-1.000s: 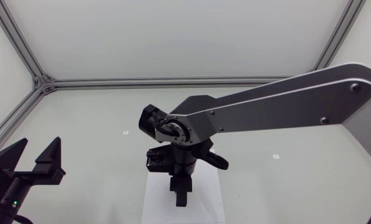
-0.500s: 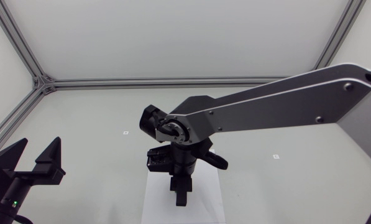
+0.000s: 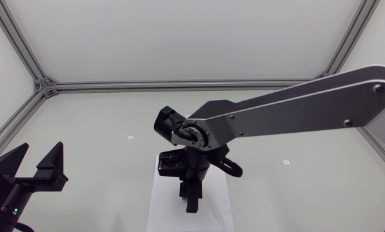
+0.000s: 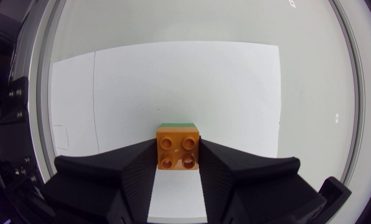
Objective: Pick up the orange 2x2 brick with the right arm and stack it on top of the green 2x2 brick in the center
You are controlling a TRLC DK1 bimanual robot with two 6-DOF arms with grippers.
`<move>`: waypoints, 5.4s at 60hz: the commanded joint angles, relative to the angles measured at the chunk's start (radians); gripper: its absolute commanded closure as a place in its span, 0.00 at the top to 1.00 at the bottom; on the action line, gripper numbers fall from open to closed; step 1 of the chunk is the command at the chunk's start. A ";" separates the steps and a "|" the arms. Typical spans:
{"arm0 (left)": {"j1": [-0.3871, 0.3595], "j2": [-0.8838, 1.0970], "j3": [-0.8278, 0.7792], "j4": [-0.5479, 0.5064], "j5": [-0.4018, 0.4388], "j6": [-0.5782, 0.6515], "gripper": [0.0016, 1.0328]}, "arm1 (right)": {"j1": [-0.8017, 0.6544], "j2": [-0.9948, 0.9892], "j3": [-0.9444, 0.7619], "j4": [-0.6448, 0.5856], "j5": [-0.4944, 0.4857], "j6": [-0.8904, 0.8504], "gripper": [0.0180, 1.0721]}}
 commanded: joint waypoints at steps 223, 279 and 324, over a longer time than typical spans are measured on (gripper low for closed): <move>0.005 -0.008 -0.041 -0.015 0.004 0.013 0.96 | 0.006 0.049 0.008 0.021 -0.005 -0.016 0.22; 0.005 -0.008 -0.041 -0.015 0.004 0.013 0.96 | 0.008 0.077 0.000 0.029 -0.006 -0.002 0.47; 0.005 -0.008 -0.041 -0.015 0.004 0.013 0.96 | 0.000 0.023 0.003 0.029 -0.025 0.019 0.95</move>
